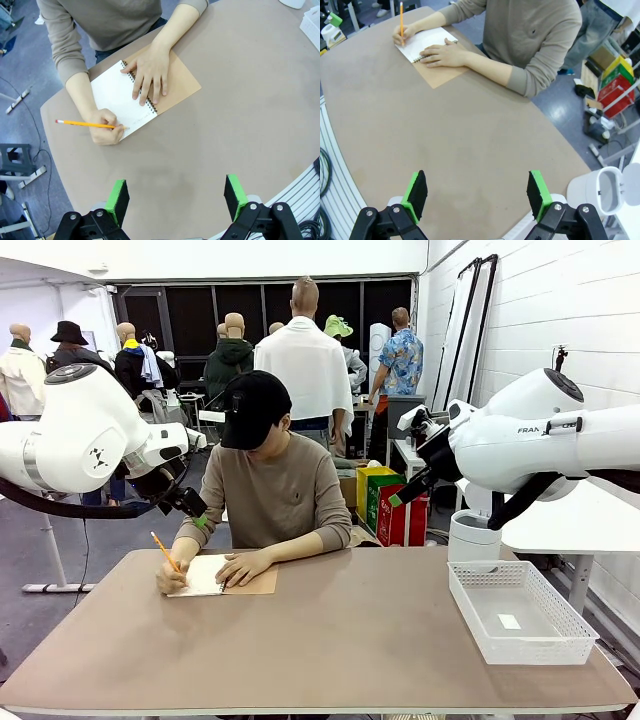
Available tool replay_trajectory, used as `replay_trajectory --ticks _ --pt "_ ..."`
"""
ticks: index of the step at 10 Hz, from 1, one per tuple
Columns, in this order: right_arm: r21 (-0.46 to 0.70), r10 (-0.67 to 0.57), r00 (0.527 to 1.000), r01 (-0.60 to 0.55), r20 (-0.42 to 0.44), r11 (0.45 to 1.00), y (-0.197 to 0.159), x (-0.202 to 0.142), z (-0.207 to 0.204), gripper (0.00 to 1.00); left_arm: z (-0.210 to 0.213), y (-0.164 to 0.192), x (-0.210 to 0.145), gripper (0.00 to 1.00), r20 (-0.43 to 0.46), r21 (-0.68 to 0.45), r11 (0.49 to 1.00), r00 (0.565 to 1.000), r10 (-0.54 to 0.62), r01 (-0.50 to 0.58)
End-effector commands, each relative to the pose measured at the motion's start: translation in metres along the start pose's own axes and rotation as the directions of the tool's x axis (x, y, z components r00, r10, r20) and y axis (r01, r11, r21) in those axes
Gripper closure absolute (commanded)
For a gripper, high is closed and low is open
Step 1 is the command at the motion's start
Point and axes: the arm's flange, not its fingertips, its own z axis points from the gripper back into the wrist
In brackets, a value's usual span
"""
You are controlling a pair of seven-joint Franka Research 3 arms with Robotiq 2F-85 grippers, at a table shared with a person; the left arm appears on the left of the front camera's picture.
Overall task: Sort the paper based on its condition.
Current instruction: If a person hands you a paper, place it in the Organizing basket , and if it's crumpled, put it in the Trash can.
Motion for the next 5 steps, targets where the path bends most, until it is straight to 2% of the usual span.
replay_trajectory --ticks 1,5 --pt "0.005 -0.002 1.000 0.002 0.002 1.000 -0.0002 -0.0001 0.0001 0.00 0.0009 0.0011 -0.0009 0.00 0.001 0.005 1.000 1.000 -0.003 0.003" --pt "0.005 -0.002 1.000 0.002 0.002 1.000 -0.0002 -0.0001 0.0001 0.00 0.0009 0.0011 -0.0009 0.00 0.001 0.005 1.000 1.000 -0.003 0.003"
